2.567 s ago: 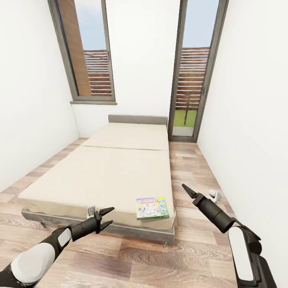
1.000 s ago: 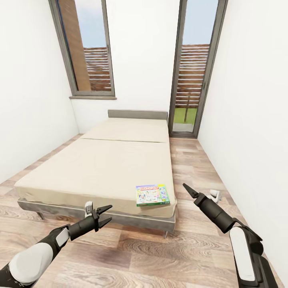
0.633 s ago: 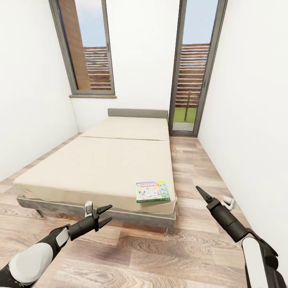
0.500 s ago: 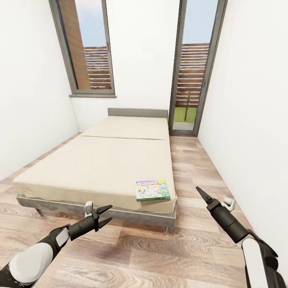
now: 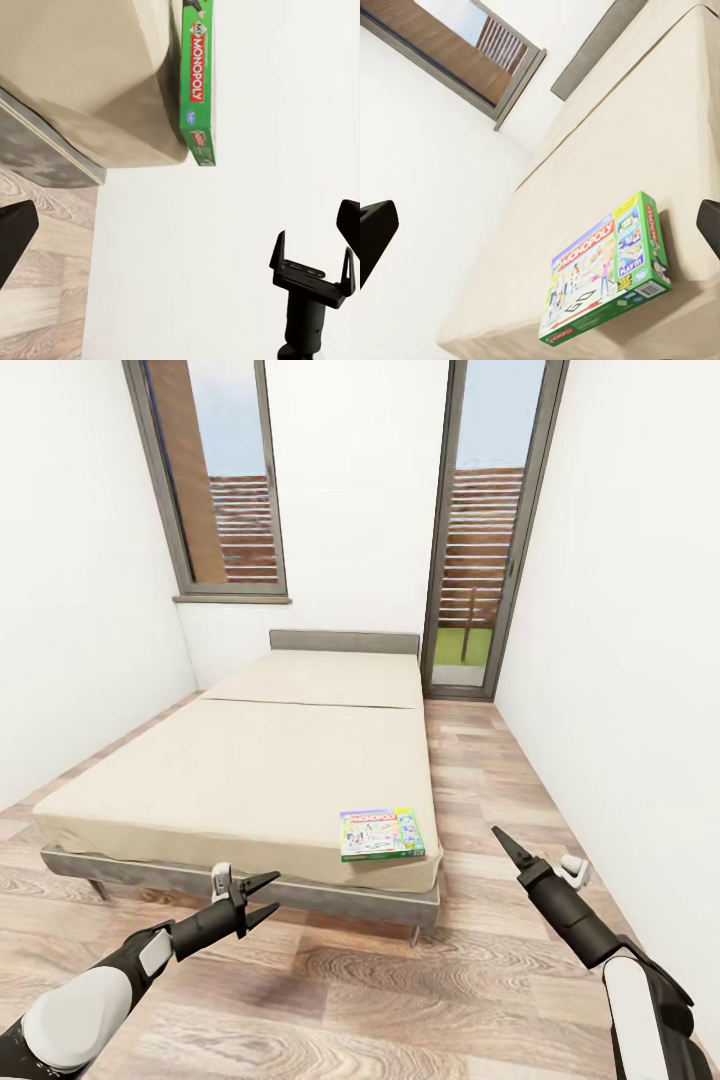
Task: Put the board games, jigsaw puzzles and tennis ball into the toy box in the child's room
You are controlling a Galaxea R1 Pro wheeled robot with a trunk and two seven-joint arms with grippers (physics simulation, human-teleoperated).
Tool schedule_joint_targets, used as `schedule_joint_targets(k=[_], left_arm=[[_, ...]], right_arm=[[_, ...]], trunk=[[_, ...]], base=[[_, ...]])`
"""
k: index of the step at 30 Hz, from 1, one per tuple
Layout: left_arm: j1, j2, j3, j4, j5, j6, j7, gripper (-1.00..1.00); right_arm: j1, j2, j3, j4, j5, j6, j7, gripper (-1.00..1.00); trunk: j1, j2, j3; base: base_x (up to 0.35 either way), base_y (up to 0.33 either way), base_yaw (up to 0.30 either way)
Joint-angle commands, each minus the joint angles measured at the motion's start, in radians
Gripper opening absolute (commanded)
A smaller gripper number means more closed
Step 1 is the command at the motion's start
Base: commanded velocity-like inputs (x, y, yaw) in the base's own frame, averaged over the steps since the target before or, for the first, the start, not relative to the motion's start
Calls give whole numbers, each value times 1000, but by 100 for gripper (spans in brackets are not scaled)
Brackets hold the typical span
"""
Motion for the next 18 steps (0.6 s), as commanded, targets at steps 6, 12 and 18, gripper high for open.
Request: schedule_joint_targets(k=[6,12,18], left_arm=[[-1,0,9,-1,-10,10,-6,100],[-1,0,10,-1,-9,10,-6,100],[-1,0,10,-1,-8,8,-6,100]], right_arm=[[-1,1,-3,0,-4,6,2,100],[-1,1,-2,1,-6,6,1,100],[-1,1,-1,1,-6,5,1,100]], trunk=[[0,0,-1],[0,0,-1],[0,0,-1]], base=[[22,-56,0],[77,-136,0],[15,-25,0]])
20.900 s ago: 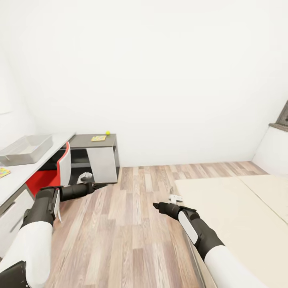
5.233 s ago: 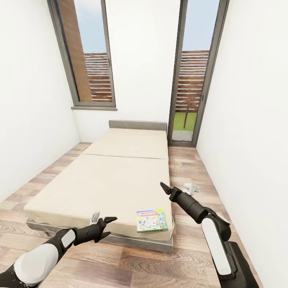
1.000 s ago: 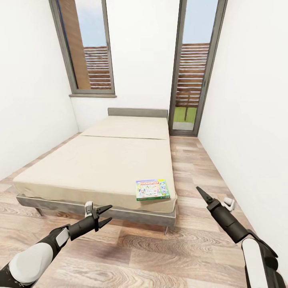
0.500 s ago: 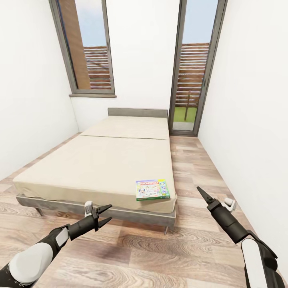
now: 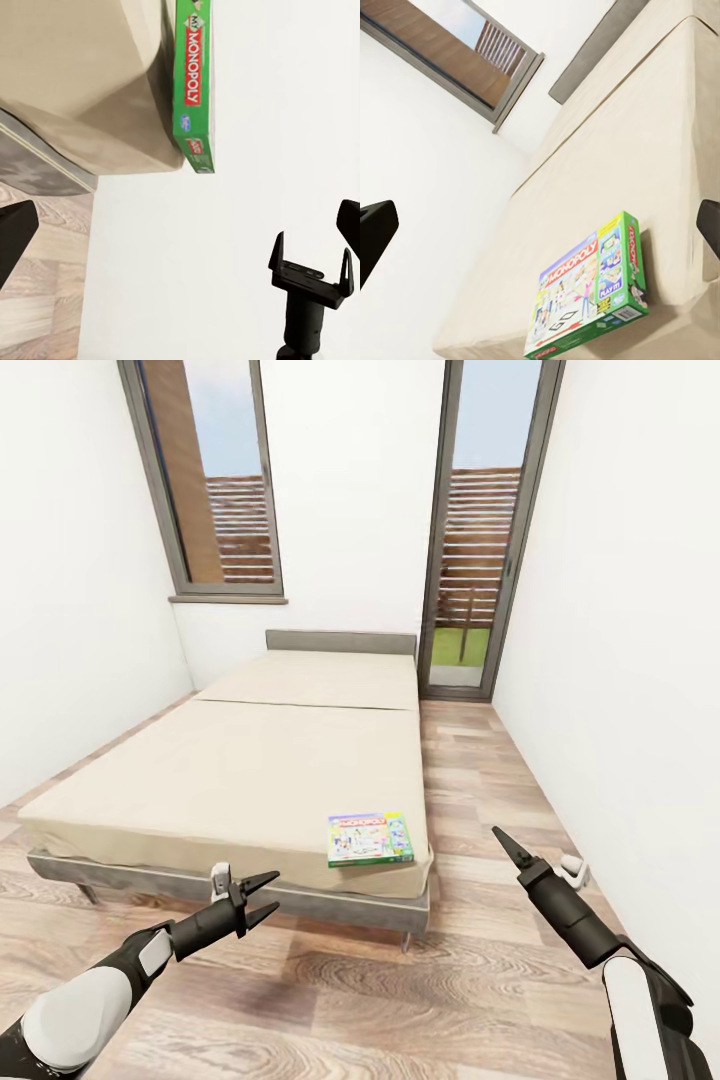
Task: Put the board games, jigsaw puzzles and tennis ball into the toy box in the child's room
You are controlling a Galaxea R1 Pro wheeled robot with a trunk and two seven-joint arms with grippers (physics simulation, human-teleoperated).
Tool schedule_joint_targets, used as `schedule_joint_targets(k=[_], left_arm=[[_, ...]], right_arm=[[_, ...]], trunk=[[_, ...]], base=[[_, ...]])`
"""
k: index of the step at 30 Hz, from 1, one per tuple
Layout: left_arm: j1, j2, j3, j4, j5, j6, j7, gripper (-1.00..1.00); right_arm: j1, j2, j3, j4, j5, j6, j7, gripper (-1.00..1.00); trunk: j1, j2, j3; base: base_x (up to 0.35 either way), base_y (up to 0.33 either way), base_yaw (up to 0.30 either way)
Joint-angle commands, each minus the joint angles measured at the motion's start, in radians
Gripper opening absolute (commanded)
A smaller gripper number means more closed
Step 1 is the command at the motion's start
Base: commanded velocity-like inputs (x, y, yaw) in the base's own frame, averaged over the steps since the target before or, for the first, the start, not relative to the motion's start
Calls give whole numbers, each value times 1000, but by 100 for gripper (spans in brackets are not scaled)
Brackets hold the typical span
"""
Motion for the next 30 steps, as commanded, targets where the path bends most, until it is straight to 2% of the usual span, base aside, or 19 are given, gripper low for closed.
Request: schedule_joint_targets(k=[1,13,30], left_arm=[[-1,0,9,-1,-10,9,-5,100],[-1,0,8,-1,-10,9,-5,100],[-1,0,9,-1,-10,9,-5,100]], right_arm=[[-1,1,-2,0,-5,8,2,100],[-1,1,-2,0,-5,6,2,100],[-1,1,-2,0,-5,6,1,100]], trunk=[[0,0,-1],[0,0,-1],[0,0,-1]], base=[[19,-6,0],[120,-1,0],[11,0,0]])
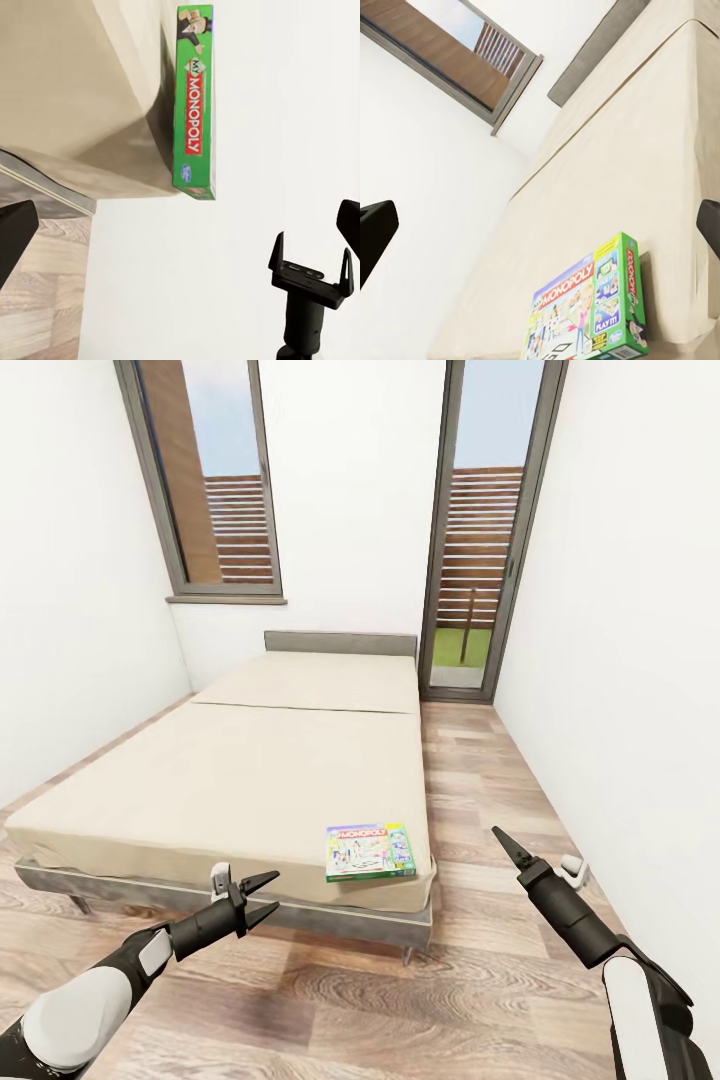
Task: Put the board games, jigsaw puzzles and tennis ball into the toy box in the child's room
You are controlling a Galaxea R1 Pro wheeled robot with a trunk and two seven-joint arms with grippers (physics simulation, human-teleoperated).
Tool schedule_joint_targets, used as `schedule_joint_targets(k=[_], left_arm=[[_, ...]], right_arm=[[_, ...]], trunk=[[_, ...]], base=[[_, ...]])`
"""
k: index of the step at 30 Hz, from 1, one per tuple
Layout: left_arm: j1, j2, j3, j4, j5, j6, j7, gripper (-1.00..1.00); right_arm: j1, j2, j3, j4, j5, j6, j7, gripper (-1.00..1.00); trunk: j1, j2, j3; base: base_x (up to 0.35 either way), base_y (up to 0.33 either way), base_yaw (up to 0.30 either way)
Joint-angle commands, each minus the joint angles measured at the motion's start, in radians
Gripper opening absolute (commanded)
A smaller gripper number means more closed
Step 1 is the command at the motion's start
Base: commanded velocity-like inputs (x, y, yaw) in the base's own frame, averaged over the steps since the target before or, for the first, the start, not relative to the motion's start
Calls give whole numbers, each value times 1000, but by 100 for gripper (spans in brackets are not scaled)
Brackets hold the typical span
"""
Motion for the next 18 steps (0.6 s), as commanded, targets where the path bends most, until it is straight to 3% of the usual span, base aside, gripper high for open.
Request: schedule_joint_targets(k=[1,18], left_arm=[[-1,0,9,-1,-10,9,-5,100],[-1,-2,10,-1,-9,10,-4,100]], right_arm=[[-1,1,-3,0,-5,8,2,100],[-1,1,-2,0,-5,8,0,100]], trunk=[[0,0,-1],[0,0,-1]], base=[[0,0,0],[0,0,0]])
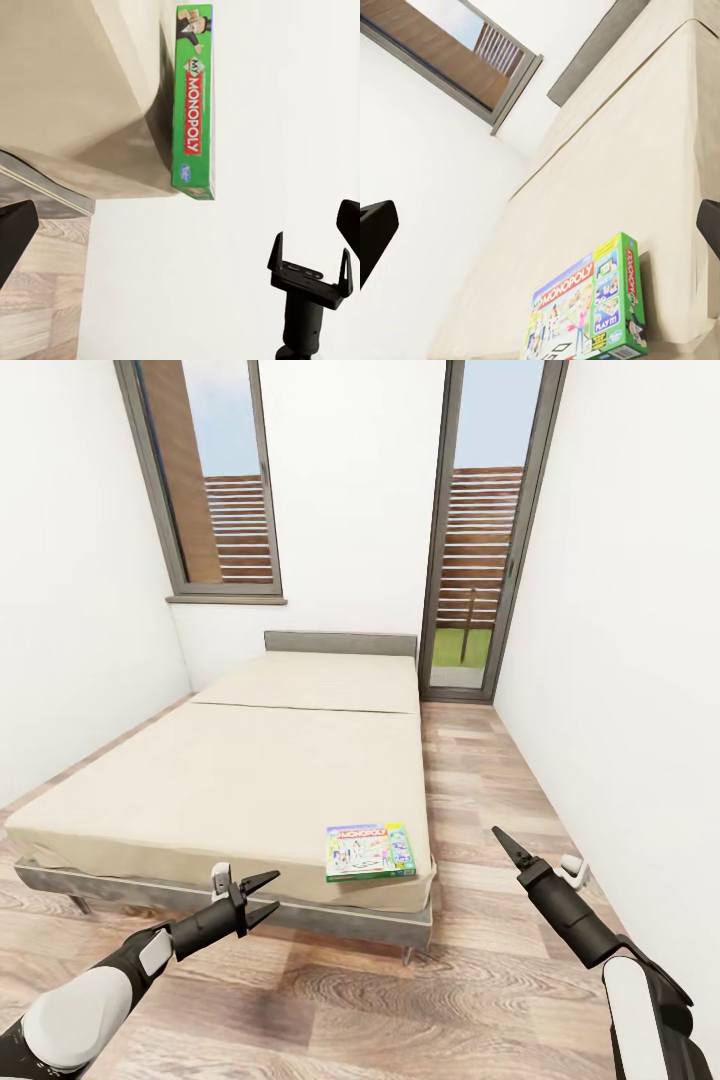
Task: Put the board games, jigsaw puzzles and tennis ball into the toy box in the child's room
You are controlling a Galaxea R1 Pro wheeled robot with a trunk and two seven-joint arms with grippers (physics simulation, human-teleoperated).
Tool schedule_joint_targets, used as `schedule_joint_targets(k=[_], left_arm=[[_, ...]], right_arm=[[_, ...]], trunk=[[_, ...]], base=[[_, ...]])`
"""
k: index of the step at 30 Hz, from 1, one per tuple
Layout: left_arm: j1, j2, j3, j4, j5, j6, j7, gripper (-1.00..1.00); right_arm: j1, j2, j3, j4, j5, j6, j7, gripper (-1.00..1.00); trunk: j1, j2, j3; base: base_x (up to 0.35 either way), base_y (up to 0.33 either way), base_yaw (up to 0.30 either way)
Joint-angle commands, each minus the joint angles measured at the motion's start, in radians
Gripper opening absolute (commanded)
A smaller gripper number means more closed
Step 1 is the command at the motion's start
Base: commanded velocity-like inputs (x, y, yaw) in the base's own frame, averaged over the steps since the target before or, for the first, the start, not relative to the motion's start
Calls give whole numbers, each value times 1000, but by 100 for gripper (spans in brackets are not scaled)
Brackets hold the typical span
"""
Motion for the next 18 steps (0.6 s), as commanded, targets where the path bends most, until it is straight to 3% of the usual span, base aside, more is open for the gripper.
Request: schedule_joint_targets(k=[1,18], left_arm=[[-1,0,9,-1,-10,10,-5,100],[-1,-2,10,-1,-11,17,-2,100]], right_arm=[[-1,1,-2,0,-5,8,2,100],[-1,1,-1,0,-5,8,0,100]], trunk=[[0,0,-1],[7,-14,-7]], base=[[0,0,0],[0,0,0]])
